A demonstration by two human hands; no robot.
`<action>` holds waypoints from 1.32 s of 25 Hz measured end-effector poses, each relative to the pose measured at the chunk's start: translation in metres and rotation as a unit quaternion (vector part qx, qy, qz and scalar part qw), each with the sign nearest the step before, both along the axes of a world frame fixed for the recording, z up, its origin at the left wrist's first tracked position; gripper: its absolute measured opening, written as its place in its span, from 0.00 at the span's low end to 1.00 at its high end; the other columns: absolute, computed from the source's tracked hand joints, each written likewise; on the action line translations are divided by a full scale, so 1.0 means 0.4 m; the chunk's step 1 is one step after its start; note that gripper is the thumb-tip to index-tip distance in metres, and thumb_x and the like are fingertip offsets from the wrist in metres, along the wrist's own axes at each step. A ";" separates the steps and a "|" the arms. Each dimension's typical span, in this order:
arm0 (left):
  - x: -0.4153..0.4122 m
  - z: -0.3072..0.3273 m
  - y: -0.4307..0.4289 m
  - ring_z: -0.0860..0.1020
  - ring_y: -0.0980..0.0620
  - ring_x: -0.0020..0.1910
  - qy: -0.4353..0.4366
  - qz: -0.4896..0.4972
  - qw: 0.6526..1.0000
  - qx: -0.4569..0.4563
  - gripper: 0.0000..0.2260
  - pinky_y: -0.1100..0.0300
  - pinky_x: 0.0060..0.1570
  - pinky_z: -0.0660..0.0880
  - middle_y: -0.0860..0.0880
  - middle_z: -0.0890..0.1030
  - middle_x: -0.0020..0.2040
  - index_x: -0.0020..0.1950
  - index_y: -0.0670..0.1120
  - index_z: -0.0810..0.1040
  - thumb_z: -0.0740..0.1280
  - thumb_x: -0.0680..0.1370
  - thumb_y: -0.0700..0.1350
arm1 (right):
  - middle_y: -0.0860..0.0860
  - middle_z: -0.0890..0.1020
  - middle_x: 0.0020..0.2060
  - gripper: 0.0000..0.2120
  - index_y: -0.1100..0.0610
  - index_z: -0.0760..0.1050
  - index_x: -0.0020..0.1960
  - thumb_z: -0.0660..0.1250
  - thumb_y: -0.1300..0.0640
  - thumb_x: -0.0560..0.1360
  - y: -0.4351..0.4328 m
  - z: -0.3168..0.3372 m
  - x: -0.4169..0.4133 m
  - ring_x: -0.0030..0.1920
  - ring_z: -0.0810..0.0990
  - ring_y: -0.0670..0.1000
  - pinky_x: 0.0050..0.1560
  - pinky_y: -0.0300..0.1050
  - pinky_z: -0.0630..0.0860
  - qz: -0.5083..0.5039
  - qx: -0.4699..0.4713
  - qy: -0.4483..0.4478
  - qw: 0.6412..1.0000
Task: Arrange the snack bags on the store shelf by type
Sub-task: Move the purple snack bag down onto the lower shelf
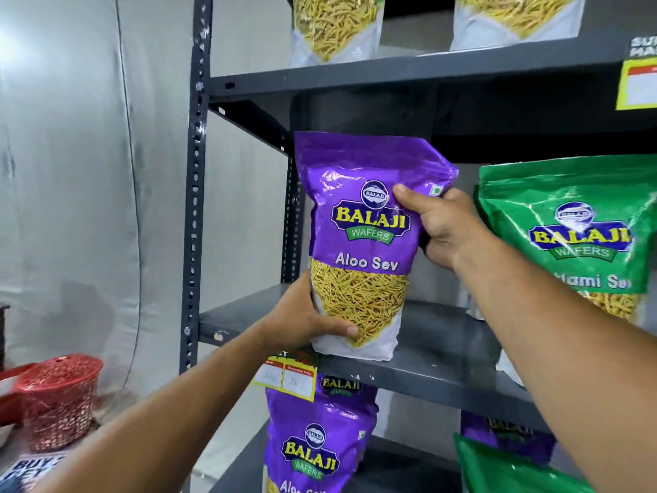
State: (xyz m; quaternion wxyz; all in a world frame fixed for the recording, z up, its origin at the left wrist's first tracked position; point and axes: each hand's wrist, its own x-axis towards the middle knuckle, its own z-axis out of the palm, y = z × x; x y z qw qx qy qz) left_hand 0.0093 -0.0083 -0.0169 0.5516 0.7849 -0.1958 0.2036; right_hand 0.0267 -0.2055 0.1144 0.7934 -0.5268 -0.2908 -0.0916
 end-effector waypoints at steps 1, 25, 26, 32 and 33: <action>-0.017 0.001 -0.005 0.82 0.49 0.60 -0.009 0.011 1.000 0.001 0.43 0.42 0.64 0.75 0.47 0.84 0.59 0.66 0.46 0.70 0.85 0.55 0.46 | 0.52 0.86 0.29 0.06 0.58 0.79 0.39 0.72 0.68 0.68 -0.008 0.005 -0.025 0.33 0.84 0.53 0.42 0.55 0.83 -0.007 -0.006 -0.013 1.000; -0.362 -0.727 -0.318 0.81 0.55 0.55 0.157 0.181 0.963 -0.123 0.40 0.70 0.46 0.76 0.55 0.82 0.54 0.59 0.55 0.69 0.85 0.54 0.40 | 0.56 0.82 0.48 0.08 0.50 0.76 0.48 0.62 0.60 0.71 -0.231 -0.424 -0.261 0.51 0.80 0.61 0.38 0.47 0.69 -0.245 -0.769 -0.368 0.461; -0.341 -0.748 -0.323 0.80 0.54 0.54 0.161 0.192 0.960 -0.127 0.39 0.70 0.44 0.75 0.56 0.82 0.54 0.58 0.56 0.69 0.85 0.55 0.39 | 0.57 0.82 0.48 0.09 0.51 0.75 0.48 0.61 0.62 0.71 -0.223 -0.455 -0.224 0.51 0.80 0.62 0.38 0.48 0.70 -0.248 -0.778 -0.374 0.439; -0.213 -0.818 -0.336 0.79 0.49 0.55 0.183 0.232 0.944 -0.149 0.38 0.59 0.51 0.76 0.54 0.80 0.54 0.59 0.57 0.69 0.84 0.56 0.40 | 0.55 0.83 0.49 0.12 0.54 0.76 0.52 0.60 0.63 0.72 -0.191 -0.562 -0.042 0.53 0.81 0.60 0.44 0.54 0.80 -0.262 -0.793 -0.362 0.414; -0.192 -0.828 -0.339 0.78 0.48 0.57 0.185 0.235 0.943 -0.144 0.40 0.55 0.55 0.76 0.52 0.80 0.56 0.62 0.56 0.69 0.83 0.55 0.42 | 0.56 0.83 0.50 0.12 0.55 0.77 0.52 0.59 0.63 0.72 -0.185 -0.568 -0.020 0.53 0.81 0.60 0.47 0.54 0.79 -0.263 -0.793 -0.343 0.429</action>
